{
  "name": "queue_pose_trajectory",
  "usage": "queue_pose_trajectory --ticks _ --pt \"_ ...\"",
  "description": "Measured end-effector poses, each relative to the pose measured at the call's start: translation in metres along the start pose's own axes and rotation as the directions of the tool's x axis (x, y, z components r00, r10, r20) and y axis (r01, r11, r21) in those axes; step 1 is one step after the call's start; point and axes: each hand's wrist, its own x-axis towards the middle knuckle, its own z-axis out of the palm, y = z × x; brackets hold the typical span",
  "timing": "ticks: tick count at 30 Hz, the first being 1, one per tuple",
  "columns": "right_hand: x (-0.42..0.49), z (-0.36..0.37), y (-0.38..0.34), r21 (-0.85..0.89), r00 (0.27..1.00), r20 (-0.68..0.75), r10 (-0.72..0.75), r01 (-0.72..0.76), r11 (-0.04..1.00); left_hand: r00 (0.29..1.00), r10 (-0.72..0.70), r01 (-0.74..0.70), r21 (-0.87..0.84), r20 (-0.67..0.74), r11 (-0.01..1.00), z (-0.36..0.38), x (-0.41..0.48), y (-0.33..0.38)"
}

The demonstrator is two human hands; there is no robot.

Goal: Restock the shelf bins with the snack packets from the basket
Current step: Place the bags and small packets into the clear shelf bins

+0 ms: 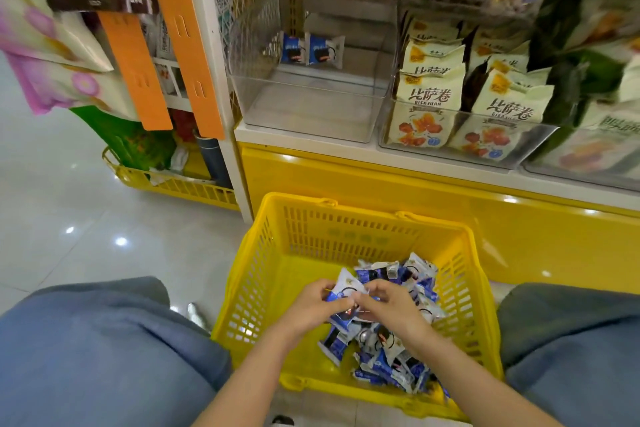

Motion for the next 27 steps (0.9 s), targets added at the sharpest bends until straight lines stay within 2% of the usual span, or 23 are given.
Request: queue_pose_trajectory --ticks 1,3,4,6,8,11,13,15,17,23,27 --pt "0.000 -0.002 0.003 0.045 0.999 0.032 0.008 -0.010 0.999 1.000 0.002 -0.002 0.014 -0.009 1.000 -0.001 0.000 -0.001" --pt "0.003 -0.010 0.007 0.021 0.997 0.072 -0.002 0.001 1.000 1.000 -0.001 0.001 0.011 -0.024 1.000 -0.004 -0.002 -0.001" --pt "0.006 -0.015 0.011 -0.035 0.999 0.051 -0.017 0.019 0.999 0.999 0.004 -0.004 0.009 -0.038 1.000 -0.004 -0.003 -0.001" --pt "0.015 -0.032 0.027 -0.231 0.995 -0.095 -0.032 0.009 0.973 0.996 0.006 -0.005 0.012 -0.089 1.000 -0.006 -0.003 -0.004" --pt "0.023 -0.053 0.046 -0.424 0.973 -0.232 0.013 -0.113 0.899 0.992 -0.012 0.007 -0.038 -0.128 0.999 -0.008 -0.004 -0.008" --pt "0.028 -0.077 0.068 -0.551 0.951 -0.242 0.194 -0.300 0.779 0.988 -0.034 0.021 -0.086 -0.149 0.996 -0.009 -0.004 -0.014" --pt "0.029 -0.080 0.076 -0.627 0.941 -0.219 0.259 -0.339 0.702 0.988 -0.036 0.021 -0.102 -0.153 0.995 -0.008 -0.003 -0.018" --pt "0.030 -0.080 0.081 -0.691 0.942 -0.241 0.234 -0.336 0.640 0.989 -0.044 0.027 -0.118 -0.142 0.993 -0.007 -0.002 -0.022" --pt "0.032 -0.078 0.084 -0.704 0.937 -0.268 0.225 -0.350 0.617 0.991 -0.055 0.037 -0.148 -0.124 0.988 -0.006 0.001 -0.025" --pt "0.034 -0.077 0.083 -0.745 0.906 -0.223 0.359 -0.396 0.537 0.990 -0.071 0.063 -0.063 -0.124 0.996 0.002 0.014 -0.022" --pt "0.033 -0.078 0.081 -0.694 0.904 -0.242 0.353 -0.415 0.588 0.991 -0.103 0.096 -0.090 -0.084 0.991 0.016 0.026 -0.015"
